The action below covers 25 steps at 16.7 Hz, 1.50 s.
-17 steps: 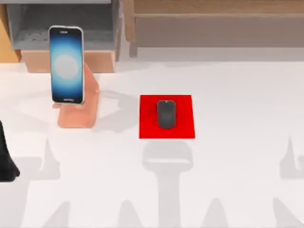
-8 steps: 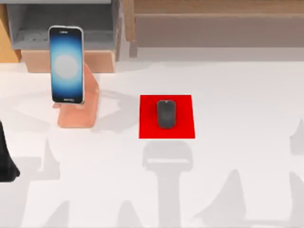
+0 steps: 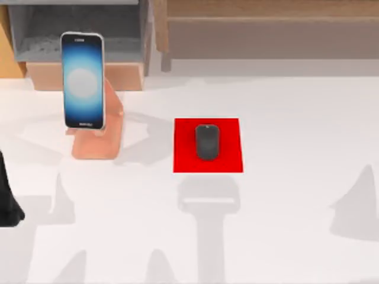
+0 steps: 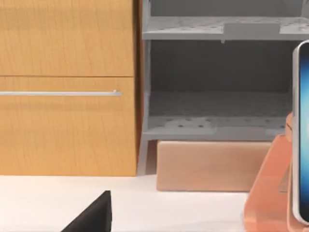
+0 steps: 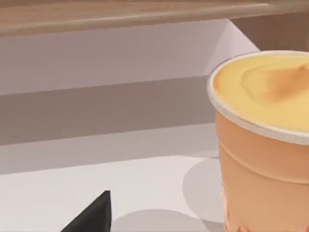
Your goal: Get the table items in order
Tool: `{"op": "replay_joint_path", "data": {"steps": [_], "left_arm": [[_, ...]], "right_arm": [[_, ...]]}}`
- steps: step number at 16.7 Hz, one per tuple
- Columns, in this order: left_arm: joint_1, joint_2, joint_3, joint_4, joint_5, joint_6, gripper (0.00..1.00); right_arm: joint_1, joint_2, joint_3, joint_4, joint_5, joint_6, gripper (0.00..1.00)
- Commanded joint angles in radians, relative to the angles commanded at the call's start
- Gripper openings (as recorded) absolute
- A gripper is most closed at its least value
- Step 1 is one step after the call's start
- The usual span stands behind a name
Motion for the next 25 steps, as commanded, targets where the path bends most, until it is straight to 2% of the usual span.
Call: {"op": "replay_joint_path", "data": {"steps": [6, 12, 20, 25], "left_arm": [[0.0, 0.0, 0.0, 0.0, 0.0, 0.0, 1.0], [0.0, 0.0, 0.0, 0.0, 0.0, 0.0, 1.0], [0.0, 0.0, 0.0, 0.0, 0.0, 0.0, 1.0], [0.0, 0.0, 0.0, 0.0, 0.0, 0.0, 1.0]], "right_arm": [[-0.114, 0.488, 0.16, 0.352, -0.114, 0.005, 1.0], [-0.116, 0.738, 0.312, 0.587, -0.198, 0.011, 1.0], [-0.111, 0.764, 0.337, 0.614, -0.207, 0.012, 1.0], [-0.068, 0.792, 0.429, 0.551, -0.168, 0.012, 1.0]]}}
